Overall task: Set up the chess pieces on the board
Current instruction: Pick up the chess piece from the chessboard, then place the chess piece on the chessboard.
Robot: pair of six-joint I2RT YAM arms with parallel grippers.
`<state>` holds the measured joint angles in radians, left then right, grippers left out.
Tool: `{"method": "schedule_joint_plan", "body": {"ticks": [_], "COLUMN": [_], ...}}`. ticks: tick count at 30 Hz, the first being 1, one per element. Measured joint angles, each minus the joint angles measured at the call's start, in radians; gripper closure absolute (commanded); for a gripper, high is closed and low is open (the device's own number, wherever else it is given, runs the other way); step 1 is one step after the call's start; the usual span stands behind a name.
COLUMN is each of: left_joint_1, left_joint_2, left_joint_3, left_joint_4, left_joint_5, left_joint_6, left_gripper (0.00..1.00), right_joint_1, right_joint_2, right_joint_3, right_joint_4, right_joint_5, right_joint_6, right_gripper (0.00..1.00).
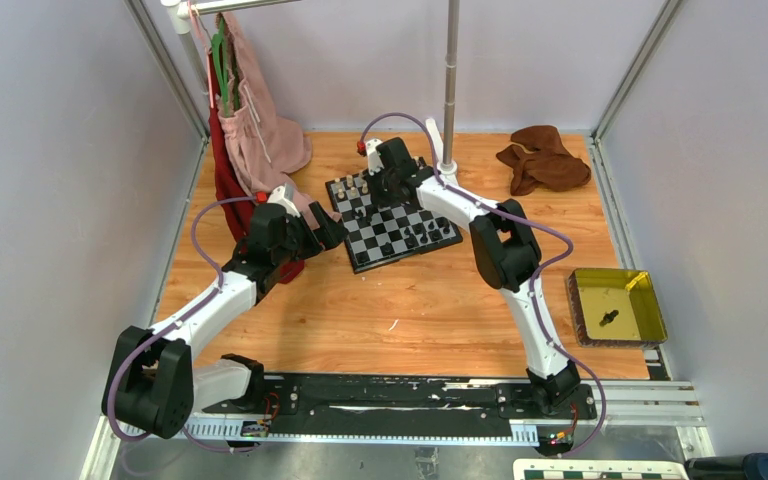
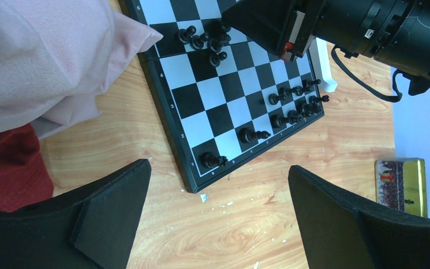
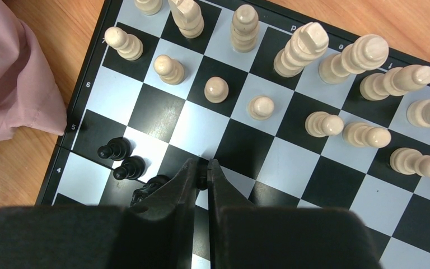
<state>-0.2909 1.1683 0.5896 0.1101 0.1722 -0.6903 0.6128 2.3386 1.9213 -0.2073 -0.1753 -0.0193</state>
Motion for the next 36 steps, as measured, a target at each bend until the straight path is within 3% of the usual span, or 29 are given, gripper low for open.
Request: {"method": "schedule_joint_plan", "body": {"ticks": [9,36], "left_joint_1": [0.000,0.001], "left_joint_2": [-0.002,-0.130], "left_joint_3": [0.000,0.000], "left_joint_4": [-0.002,-0.056], "left_joint_5": [0.000,-0.019], "left_joint_6": [0.000,-0.024], "left_gripper": [0.00,0.00], "right_joint_1": [0.000,0.023], "right_joint_2": [-0.014,-0.343], "right_joint_3": [-0.024,-0.442], "right_joint_4": [0.011,0.054], "right_joint_5": [0.003,0.052], "right_joint_6": [-0.004,-0.012], "right_gripper": [0.99,1.00]}}
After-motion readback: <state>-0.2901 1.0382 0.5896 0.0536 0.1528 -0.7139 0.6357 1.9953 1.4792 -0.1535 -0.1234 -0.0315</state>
